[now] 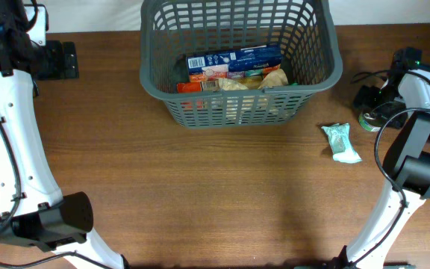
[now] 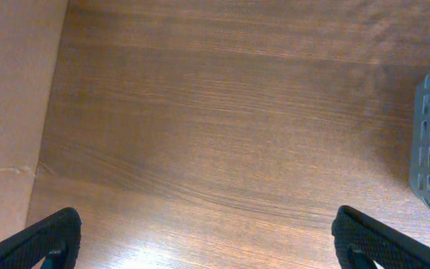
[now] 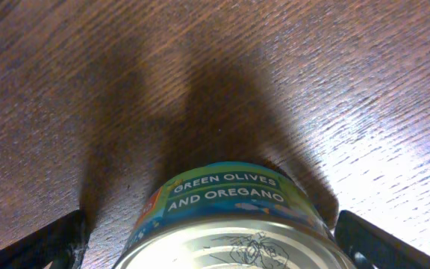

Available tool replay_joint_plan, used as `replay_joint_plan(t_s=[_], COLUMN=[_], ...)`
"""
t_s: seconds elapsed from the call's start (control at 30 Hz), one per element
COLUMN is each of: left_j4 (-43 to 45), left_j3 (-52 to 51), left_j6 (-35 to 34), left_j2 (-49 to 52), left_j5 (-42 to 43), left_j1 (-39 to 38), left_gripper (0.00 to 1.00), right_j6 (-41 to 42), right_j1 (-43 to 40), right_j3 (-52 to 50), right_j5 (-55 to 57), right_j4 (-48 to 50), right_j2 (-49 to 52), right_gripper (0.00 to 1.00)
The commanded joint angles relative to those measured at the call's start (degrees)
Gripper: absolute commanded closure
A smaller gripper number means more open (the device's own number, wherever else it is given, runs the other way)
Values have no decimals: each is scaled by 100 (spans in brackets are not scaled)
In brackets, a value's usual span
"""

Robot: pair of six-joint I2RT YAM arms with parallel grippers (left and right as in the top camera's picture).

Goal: Pack container
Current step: 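Move the right gripper down onto the olive tin can and grasp it, then lift the tin can and carry it over the basket with the right gripper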

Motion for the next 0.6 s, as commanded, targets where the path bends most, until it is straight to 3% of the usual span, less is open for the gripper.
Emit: replay_joint_plan(t_s=[0.0,0.37,0.57], left_j4=[-4,-4,-4], left_j3=[-17,-17,-17], left_j6=[-52,-52,-52], left_j2=[-33,-33,-33], left_j5=[44,44,44], left_j1=[35,35,35], left_gripper=[1,1,1], right_j6=[-26,-22,-26], right_j1=[-13,-188,-247], right_j3=[-52,-50,144], right_j5=[136,-44,-321], right_j4=[31,-98,-393], right_j2=[216,216,195], right_gripper=[8,33,34])
